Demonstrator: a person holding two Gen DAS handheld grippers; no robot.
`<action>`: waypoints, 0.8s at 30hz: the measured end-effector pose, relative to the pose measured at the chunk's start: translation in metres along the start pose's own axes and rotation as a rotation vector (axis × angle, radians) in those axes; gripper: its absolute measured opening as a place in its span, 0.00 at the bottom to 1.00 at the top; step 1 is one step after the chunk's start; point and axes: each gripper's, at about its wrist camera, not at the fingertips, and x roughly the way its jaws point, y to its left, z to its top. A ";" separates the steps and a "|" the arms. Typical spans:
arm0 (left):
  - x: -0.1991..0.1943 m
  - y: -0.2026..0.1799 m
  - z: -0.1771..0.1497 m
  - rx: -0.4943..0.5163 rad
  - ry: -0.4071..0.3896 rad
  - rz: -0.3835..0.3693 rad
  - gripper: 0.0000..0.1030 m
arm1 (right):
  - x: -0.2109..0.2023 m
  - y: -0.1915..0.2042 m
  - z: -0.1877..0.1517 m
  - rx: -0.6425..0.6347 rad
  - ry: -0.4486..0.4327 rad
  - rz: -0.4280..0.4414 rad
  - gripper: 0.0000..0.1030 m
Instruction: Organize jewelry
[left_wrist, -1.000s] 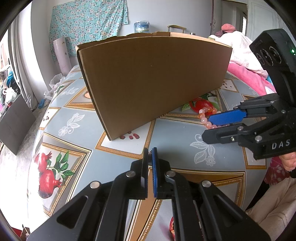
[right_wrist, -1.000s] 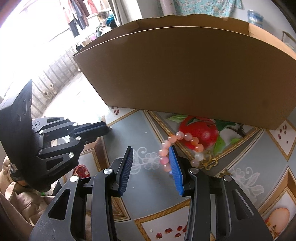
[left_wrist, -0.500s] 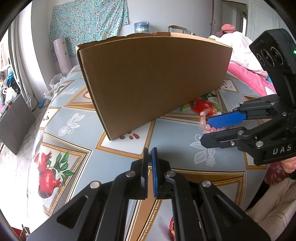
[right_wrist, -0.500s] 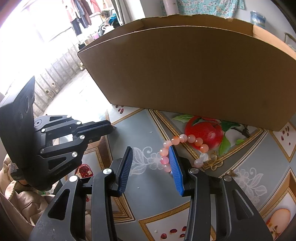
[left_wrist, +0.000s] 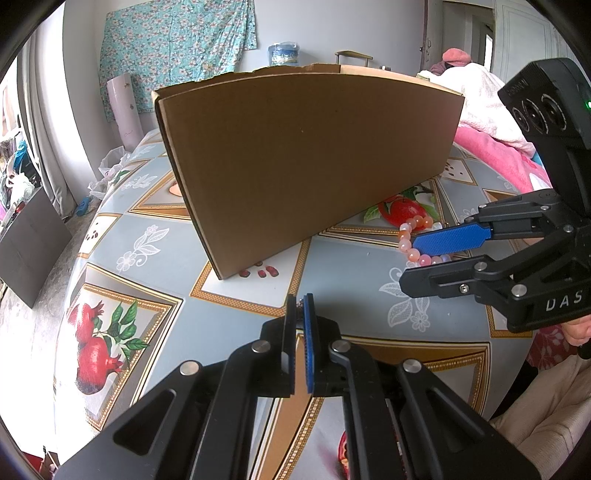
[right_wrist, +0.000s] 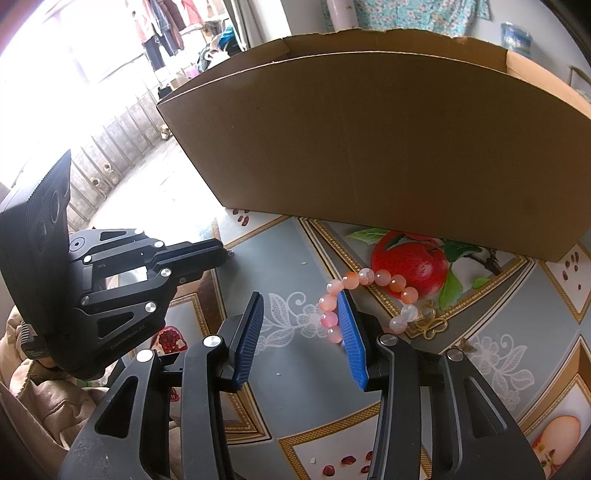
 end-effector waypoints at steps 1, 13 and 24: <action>0.000 0.000 0.000 0.000 0.000 0.000 0.03 | -0.001 -0.001 0.000 -0.001 0.000 0.001 0.39; 0.000 0.000 0.000 0.000 0.000 0.000 0.03 | -0.025 -0.016 0.006 0.077 -0.097 0.075 0.43; 0.000 0.000 -0.001 0.000 0.000 0.001 0.03 | -0.048 -0.083 -0.009 0.274 -0.142 -0.076 0.42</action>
